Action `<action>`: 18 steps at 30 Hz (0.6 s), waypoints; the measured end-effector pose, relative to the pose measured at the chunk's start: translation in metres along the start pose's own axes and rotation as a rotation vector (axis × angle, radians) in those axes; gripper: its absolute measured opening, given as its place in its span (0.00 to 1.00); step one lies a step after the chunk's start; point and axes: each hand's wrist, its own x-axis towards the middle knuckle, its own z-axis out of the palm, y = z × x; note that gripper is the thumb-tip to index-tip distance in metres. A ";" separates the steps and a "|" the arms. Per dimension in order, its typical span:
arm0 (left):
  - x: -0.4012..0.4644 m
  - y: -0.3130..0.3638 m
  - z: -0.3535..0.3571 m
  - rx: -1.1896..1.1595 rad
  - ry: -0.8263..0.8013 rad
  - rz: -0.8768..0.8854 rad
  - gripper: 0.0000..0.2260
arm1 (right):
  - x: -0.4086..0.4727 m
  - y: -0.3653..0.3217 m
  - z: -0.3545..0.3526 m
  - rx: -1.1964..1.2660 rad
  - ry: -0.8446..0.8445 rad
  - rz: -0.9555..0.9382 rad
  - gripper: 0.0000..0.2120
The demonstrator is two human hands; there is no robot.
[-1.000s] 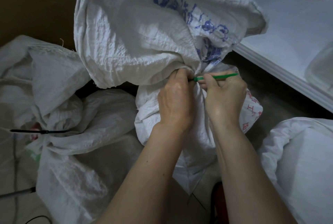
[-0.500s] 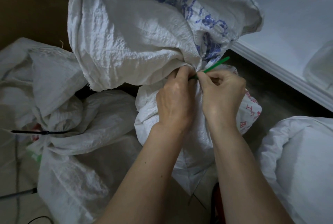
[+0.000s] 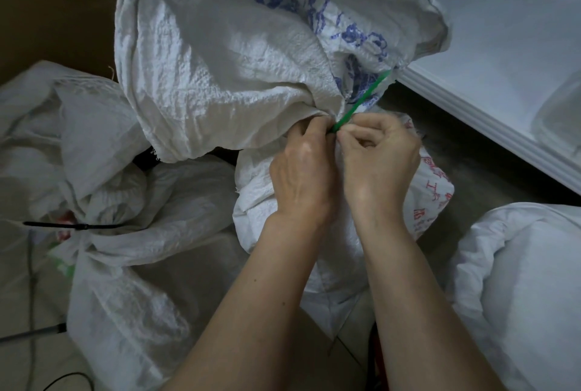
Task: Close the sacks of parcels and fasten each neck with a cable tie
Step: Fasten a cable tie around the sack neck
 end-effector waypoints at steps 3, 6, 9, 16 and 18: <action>-0.001 0.000 0.001 -0.027 0.033 0.032 0.09 | 0.001 0.000 0.000 -0.059 0.024 -0.066 0.11; -0.001 -0.001 0.001 -0.063 0.102 0.084 0.09 | 0.000 -0.002 -0.001 -0.151 0.025 -0.130 0.11; -0.002 0.000 0.001 -0.079 0.106 0.078 0.09 | -0.001 -0.005 -0.003 -0.180 0.023 -0.133 0.13; -0.006 0.006 0.001 -0.127 0.130 0.068 0.04 | 0.007 -0.001 -0.006 -0.094 0.019 -0.022 0.13; -0.007 0.005 0.002 0.007 0.144 0.143 0.12 | 0.004 -0.001 -0.006 -0.085 0.012 -0.035 0.11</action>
